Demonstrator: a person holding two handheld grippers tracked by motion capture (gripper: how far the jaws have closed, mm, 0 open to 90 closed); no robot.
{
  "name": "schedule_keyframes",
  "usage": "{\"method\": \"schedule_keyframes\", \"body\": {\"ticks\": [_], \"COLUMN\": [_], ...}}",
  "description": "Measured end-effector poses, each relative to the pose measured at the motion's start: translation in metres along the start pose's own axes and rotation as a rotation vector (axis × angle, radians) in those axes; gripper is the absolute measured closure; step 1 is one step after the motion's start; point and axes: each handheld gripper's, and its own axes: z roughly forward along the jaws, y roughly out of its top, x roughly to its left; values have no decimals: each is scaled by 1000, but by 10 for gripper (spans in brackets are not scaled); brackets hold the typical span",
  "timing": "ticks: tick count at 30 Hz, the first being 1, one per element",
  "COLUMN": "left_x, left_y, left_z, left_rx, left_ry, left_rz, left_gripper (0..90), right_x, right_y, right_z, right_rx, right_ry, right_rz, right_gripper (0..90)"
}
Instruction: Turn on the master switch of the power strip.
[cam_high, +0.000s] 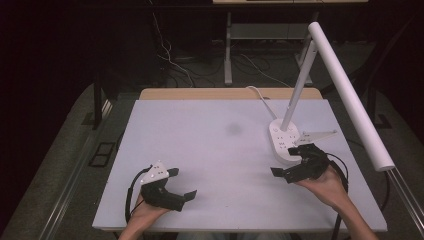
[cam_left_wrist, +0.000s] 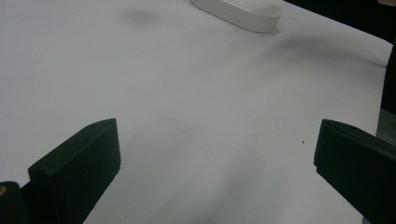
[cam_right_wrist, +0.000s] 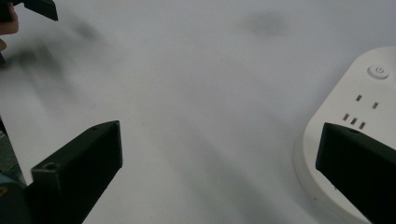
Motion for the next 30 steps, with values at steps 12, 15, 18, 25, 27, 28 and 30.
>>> {"method": "schedule_keyframes", "body": {"ticks": [12,15,18,25,27,28,30], "left_x": [1,1,1,2,2,2,1], "left_y": [0,0,0,0,0,0,0], "left_z": [0,0,0,-1,0,0,-1], "left_rx": [1,2,1,4,4,4,3], "left_ry": [2,2,2,1,1,1,1], "left_rz": [5,4,0,1,1,1,0], "left_gripper": [0,0,0,0,0,0,0], "right_x": [-7,-10,-11,-18,-19,-19,-20], "right_y": [19,24,26,31,33,34,36], "right_z": [-2,-1,0,4,6,6,8], "right_rx": [5,6,10,27,34,38,48], "right_ry": [-22,-26,-31,-46,-50,-54,-59], "right_rz": [-13,-14,-15,-15,-10,-14,-13], "right_gripper": [1,1,1,1,1,1,1]}}
